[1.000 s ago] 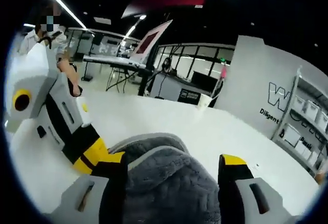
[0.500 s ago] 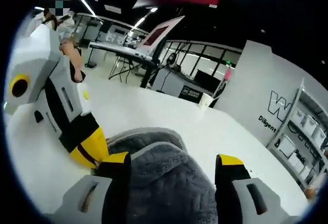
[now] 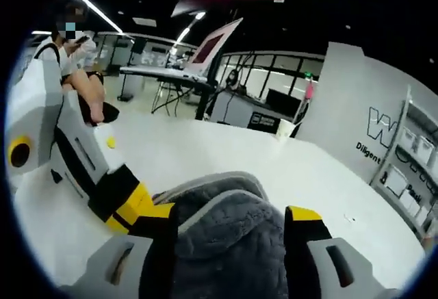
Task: Open the folded towel by lifting each exposed corner and separating the folded layers until the towel lies flat within the target outline without major curled edges
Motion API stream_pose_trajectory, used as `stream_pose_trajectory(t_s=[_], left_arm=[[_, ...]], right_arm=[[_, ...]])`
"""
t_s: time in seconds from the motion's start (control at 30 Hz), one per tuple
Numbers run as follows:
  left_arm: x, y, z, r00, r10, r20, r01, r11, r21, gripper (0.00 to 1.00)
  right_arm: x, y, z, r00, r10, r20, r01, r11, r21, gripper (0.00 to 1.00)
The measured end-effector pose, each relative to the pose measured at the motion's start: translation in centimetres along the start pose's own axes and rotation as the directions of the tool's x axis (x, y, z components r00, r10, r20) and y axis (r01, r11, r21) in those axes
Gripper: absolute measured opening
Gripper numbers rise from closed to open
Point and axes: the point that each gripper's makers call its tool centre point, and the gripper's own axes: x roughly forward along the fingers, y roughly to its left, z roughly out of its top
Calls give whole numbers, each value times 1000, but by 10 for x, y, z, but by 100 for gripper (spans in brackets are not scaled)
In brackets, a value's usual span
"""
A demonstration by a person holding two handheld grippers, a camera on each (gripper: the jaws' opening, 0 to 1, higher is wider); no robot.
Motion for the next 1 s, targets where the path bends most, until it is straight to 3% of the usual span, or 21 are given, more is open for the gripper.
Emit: stream_pose_trajectory(t_s=[0.1, 0.2, 0.27, 0.37, 0.47, 0.6, 0.67, 0.73, 0.87, 1.0], left_arm=[[-1, 0, 0, 1000, -5, 11, 6, 1000, -28, 2], [-2, -1, 1, 1000, -7, 16, 8, 999, -39, 2], [-2, -2, 2, 1000, -8, 17, 8, 999, -41, 2], [-1, -2, 1, 1000, -8, 16, 8, 999, -42, 2], [-1, -2, 2, 1000, -7, 15, 8, 999, -40, 2], [-3, -3, 3, 1000, -3, 8, 3, 1000, -26, 2], [-2, -3, 2, 1000, -2, 5, 2, 1000, -22, 2], [-2, -3, 1, 1000, -1, 3, 1, 1000, -15, 2], [-2, -2, 1, 1000, 1, 0, -1, 1000, -1, 2], [-2, -1, 0, 1000, -1, -2, 1, 1000, -16, 2]], right_arm=[[-2, -1, 5, 1000, -19, -6, 18, 997, -79, 63], [-10, -15, 8, 994, -106, -28, 99, 975, -197, 61], [-14, -26, 5, 987, -152, -45, 138, 966, -220, 61], [-11, -24, -3, 993, -111, -37, 105, 983, -148, 62], [-9, -22, -7, 995, -87, -46, 82, 990, -114, 58], [-13, -16, 6, 998, -59, 17, 59, 998, -14, 61], [-10, -5, 12, 999, -11, 48, 10, 1000, 18, 62], [-4, 4, 6, 1000, 14, 6, -14, 1000, -2, 61], [3, 8, 4, 1000, -11, -19, 10, 999, -37, 58], [5, 6, 4, 996, -64, -61, 53, 984, -171, 54]])
